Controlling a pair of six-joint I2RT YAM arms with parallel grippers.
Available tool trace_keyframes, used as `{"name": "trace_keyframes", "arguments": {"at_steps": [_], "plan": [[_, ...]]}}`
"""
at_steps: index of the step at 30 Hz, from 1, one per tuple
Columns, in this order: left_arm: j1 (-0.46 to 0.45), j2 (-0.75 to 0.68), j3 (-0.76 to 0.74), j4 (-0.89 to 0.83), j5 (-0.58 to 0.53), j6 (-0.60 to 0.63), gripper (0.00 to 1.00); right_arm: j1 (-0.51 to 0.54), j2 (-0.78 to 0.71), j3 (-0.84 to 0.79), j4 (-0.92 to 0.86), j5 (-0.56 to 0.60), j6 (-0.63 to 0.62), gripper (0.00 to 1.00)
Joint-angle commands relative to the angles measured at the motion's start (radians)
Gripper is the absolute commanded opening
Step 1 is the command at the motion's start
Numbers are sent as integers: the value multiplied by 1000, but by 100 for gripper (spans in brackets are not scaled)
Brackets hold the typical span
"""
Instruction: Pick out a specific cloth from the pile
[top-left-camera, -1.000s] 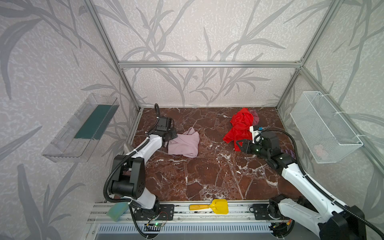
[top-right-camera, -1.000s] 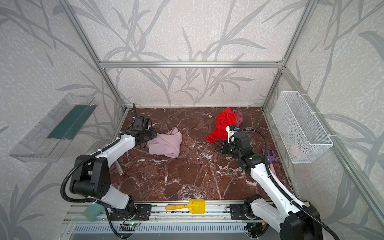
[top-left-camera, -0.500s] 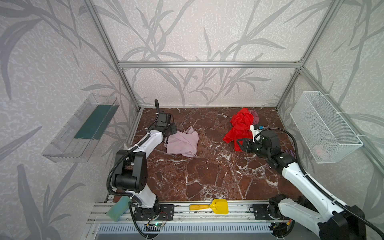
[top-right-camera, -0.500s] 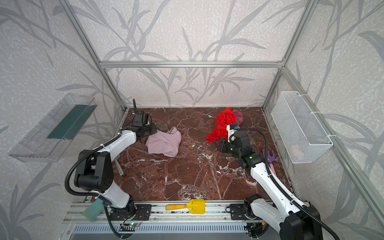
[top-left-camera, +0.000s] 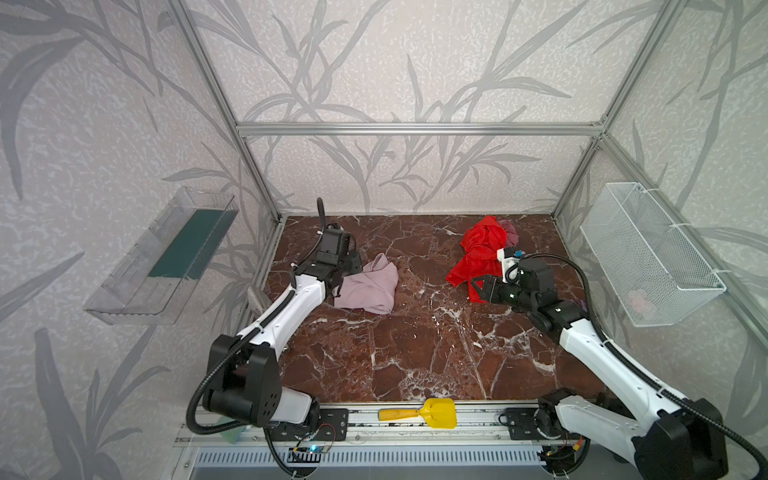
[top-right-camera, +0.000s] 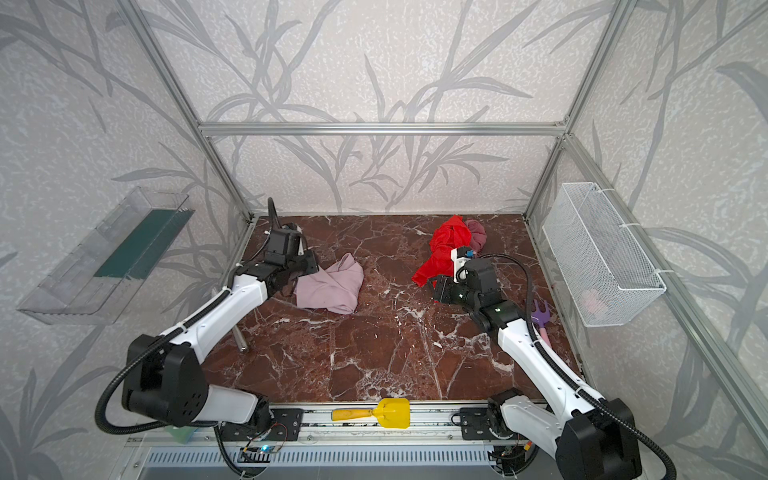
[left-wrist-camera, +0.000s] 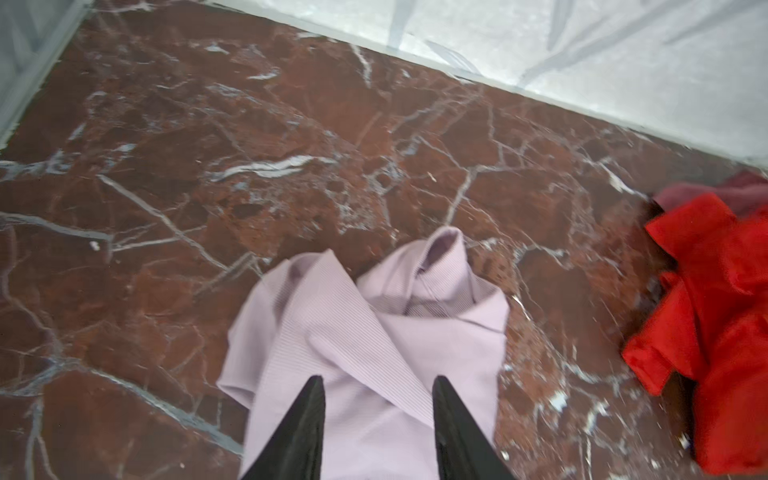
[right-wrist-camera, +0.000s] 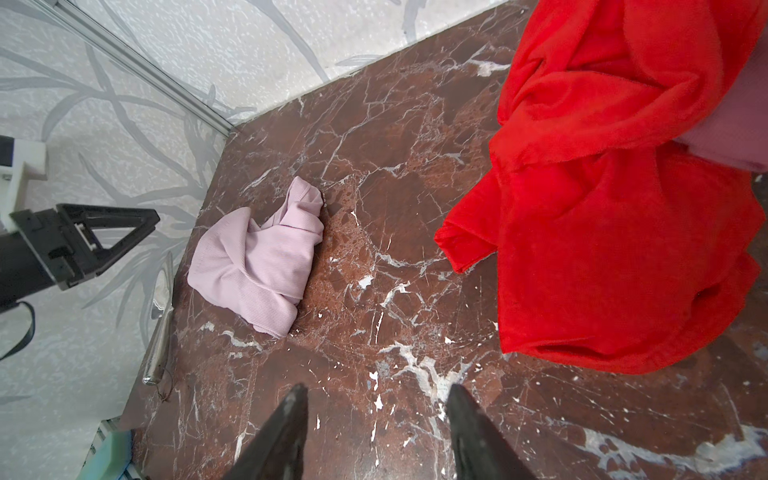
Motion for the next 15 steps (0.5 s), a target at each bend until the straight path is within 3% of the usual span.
{"name": "trace_keyframes", "arguments": {"at_steps": [1,6,15], "plan": [[-104,-35,-81,-71,-55,-42,40,-4,-10,18,19,-22,11,54],[-205,-84,-184,-61,-44,-100,36,-4,-59,-16,10,-24,21,54],[-254,-3,-259,53,26,-142,35,-3,-129,-76,17,-31,52,54]]}}
